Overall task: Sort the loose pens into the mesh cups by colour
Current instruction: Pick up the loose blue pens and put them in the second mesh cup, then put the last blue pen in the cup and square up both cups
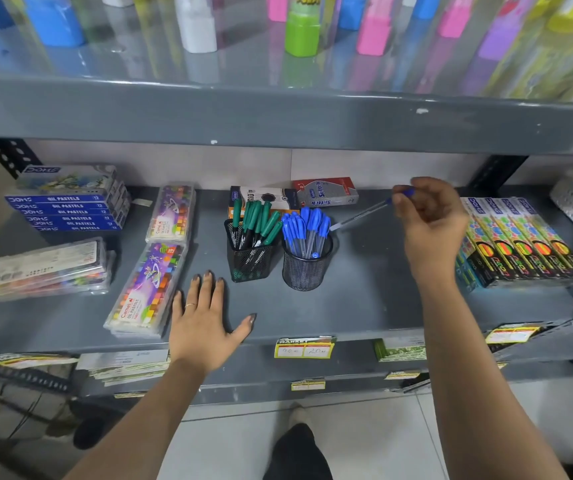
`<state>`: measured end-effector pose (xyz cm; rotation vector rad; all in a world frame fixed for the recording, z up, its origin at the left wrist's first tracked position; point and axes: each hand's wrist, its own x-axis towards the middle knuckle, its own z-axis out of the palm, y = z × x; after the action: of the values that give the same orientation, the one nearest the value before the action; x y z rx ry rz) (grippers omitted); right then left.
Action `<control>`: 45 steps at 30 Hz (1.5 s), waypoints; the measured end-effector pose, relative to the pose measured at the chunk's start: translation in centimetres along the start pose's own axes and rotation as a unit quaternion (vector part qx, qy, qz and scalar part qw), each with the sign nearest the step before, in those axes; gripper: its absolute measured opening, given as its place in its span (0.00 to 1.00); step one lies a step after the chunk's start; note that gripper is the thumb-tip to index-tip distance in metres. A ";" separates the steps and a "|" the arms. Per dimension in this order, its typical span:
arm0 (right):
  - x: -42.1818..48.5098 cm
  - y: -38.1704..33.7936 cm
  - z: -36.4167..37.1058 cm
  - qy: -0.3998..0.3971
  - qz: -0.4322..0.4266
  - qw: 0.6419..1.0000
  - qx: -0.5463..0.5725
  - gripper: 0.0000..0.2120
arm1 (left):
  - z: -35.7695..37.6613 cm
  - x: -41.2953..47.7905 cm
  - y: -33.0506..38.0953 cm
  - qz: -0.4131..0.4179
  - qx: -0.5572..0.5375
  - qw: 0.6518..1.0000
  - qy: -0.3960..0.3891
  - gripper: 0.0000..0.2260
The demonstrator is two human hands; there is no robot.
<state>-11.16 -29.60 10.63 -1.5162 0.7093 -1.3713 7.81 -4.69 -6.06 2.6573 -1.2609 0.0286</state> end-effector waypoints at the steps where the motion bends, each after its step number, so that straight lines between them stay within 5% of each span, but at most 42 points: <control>1: 0.0 0.2 0.5 -0.016 0.004 1.000 0.004 0.15 | 0.0 0.0 0.0 -0.001 -0.001 1.000 0.002 0.41; 11: -2.8 5.8 5.3 -0.183 0.029 0.963 -0.195 0.18 | -0.3 0.0 0.0 0.000 0.001 1.000 -0.011 0.42; 14: -3.5 6.3 4.5 -0.197 0.026 0.955 -0.220 0.32 | -0.7 0.6 -0.2 -0.015 -0.031 0.999 -0.042 0.45; 17: -4.4 6.9 3.8 -0.287 0.163 0.928 -0.171 0.53 | -2.2 1.8 0.1 -0.057 -0.147 0.987 -0.034 0.48; 22: -5.3 8.7 5.3 -0.322 0.213 0.912 -0.140 0.70 | -5.5 5.8 1.7 -0.094 -0.407 0.908 -0.029 0.57; 26: -4.6 8.7 6.4 -0.297 0.206 0.921 -0.145 0.68 | -6.6 9.2 2.4 -0.095 -0.515 0.850 -0.066 0.55; 31: -4.3 8.0 6.3 -0.299 0.181 0.918 -0.186 0.60 | -6.9 10.7 1.7 -0.075 -0.489 0.864 -0.095 0.35; 38: -5.5 6.8 4.7 -0.282 0.165 0.917 -0.228 0.38 | -7.3 8.4 0.5 -0.048 -0.505 0.847 -0.158 0.36; 45: -7.4 5.8 3.2 -0.279 0.175 0.914 -0.236 0.36 | -7.6 5.8 0.0 -0.035 -0.499 0.844 -0.194 0.36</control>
<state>-8.66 -24.48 2.47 -1.9224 0.9190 -0.4625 12.00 -7.70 1.95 1.7937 -0.8728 -0.9447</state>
